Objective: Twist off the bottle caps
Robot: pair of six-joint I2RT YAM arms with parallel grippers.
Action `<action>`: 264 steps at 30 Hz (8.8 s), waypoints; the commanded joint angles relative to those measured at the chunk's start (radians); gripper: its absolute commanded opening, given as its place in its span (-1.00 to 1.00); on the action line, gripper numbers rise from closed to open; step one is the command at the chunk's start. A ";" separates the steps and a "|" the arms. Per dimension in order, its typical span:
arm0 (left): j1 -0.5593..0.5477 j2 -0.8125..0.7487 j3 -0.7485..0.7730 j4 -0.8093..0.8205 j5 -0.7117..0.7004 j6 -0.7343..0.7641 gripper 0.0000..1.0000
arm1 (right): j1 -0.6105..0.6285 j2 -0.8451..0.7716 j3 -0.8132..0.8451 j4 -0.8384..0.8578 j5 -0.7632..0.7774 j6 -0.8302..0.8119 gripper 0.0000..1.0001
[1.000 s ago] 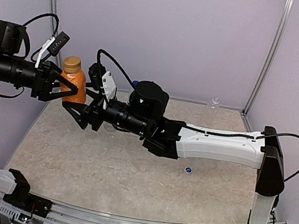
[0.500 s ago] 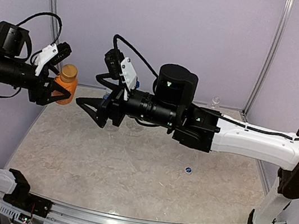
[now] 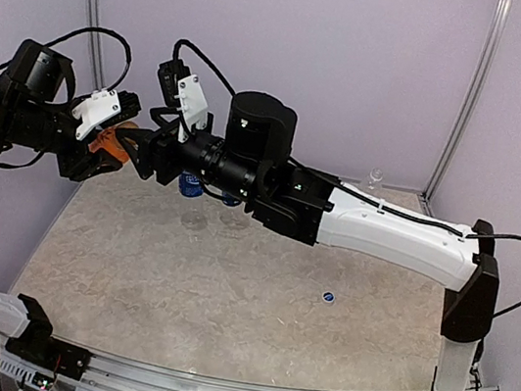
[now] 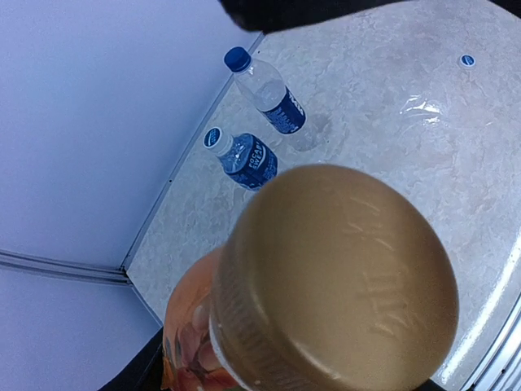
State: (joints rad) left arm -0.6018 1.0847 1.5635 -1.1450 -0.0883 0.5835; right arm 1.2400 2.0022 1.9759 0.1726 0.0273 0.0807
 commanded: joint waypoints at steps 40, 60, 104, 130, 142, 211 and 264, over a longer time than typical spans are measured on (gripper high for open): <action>0.397 -0.016 0.071 -0.262 0.237 -0.172 0.98 | -0.102 -0.042 -0.110 -0.034 0.102 0.211 -1.00; -0.068 -0.352 -0.409 0.289 0.202 0.035 0.97 | -0.007 -0.135 -0.420 0.404 -0.095 0.519 -1.00; -0.105 -0.400 -0.686 0.479 0.039 0.256 -0.32 | -0.089 -0.145 -0.365 -0.088 -0.360 0.513 0.76; -0.105 -0.343 -0.672 0.486 0.037 0.261 -0.35 | -0.136 -0.066 -0.310 -0.120 -0.440 0.523 -0.03; -0.102 -0.313 -0.658 0.524 0.010 0.271 -0.41 | -0.152 -0.049 -0.307 -0.127 -0.531 0.530 -0.18; -0.099 -0.266 -0.414 0.050 0.580 0.117 -0.54 | 0.151 -0.300 -0.489 -0.159 0.097 -1.117 0.86; -0.115 -0.283 -0.459 -0.128 0.571 0.239 -0.60 | 0.109 -0.378 -0.531 -0.396 -0.068 -0.586 -1.00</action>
State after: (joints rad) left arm -0.7235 0.8139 1.0550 -1.0088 0.3180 0.7986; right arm 1.3045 1.7298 1.5223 -0.0612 -0.1703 -0.0299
